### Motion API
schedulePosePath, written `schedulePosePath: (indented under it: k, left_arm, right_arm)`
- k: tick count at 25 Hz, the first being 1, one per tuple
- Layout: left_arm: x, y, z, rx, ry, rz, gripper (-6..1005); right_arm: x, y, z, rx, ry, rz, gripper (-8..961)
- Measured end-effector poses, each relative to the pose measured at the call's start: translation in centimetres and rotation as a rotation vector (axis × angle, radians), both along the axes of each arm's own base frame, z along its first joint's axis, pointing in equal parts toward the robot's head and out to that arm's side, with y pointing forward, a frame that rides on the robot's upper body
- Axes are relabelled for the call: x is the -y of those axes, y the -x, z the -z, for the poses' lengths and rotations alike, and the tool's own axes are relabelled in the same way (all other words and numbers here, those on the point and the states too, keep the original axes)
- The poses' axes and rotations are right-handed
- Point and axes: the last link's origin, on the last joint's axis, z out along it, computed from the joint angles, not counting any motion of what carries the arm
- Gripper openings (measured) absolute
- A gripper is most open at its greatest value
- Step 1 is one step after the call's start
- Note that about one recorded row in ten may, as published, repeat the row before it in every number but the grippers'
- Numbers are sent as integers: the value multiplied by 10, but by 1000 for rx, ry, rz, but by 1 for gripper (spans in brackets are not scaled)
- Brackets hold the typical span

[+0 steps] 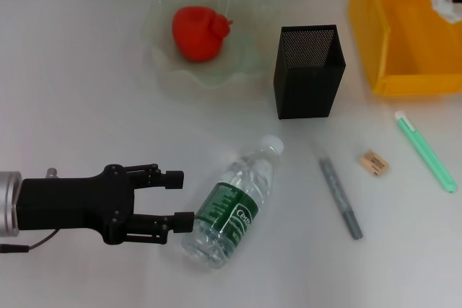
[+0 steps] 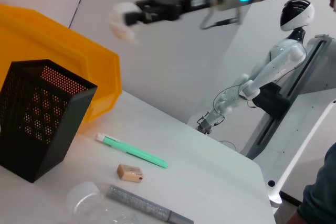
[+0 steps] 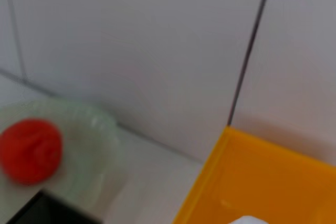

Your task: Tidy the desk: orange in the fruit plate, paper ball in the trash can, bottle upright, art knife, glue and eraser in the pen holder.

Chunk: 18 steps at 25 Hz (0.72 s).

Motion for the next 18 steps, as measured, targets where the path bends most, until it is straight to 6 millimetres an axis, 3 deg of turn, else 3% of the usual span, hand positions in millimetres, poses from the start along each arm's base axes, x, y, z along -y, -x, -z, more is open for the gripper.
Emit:
schedulePosePath:
  k: [6, 8, 18]
  left_arm:
    - [0, -1, 1, 4, 7, -7, 835]
    - [0, -1, 1, 6, 10, -10, 834]
    - [-1, -1, -2, 12, 17, -31, 832]
  right_arm:
    - [-36, -13, 33, -60, -16, 54, 582]
    - [-39, -15, 37, -66, -22, 63, 591]
    - [-29, -26, 34, -88, -30, 85, 637]
